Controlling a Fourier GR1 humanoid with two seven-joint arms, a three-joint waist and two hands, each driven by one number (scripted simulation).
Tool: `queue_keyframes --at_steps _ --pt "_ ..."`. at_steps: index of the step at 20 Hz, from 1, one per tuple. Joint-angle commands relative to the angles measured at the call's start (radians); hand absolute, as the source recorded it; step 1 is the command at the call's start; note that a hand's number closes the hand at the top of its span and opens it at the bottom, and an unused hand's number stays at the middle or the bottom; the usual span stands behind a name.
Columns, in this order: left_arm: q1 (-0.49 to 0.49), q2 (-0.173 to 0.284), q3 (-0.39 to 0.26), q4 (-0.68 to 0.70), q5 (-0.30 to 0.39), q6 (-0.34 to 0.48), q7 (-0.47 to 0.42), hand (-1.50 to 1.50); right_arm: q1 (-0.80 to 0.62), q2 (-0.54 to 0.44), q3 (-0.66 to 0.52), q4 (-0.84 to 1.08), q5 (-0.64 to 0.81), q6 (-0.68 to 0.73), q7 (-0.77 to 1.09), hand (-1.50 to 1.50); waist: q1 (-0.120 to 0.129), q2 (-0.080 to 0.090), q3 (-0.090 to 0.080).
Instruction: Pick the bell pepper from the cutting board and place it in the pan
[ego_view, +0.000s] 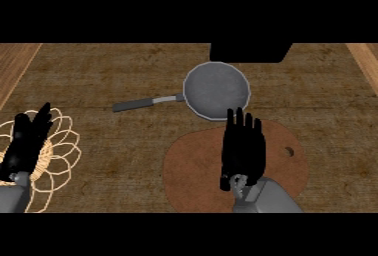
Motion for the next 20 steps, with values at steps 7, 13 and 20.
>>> queue_keyframes --at_steps 7,13,20 --pt "0.034 -0.023 0.010 -0.066 -0.013 -0.013 0.018 0.00 0.030 0.043 -0.019 0.084 0.060 0.033 0.095 -1.50 0.006 0.000 0.001" --pt "-0.017 -0.036 0.018 -0.035 -0.045 -0.018 0.038 0.00 -0.020 0.042 -0.054 0.102 0.034 0.054 0.083 -1.50 0.003 0.002 0.001" --pt "0.008 -0.033 0.054 -0.069 -0.016 -0.053 0.046 0.00 0.013 0.043 -0.052 0.094 0.031 0.049 0.116 -1.50 0.003 0.000 0.001"
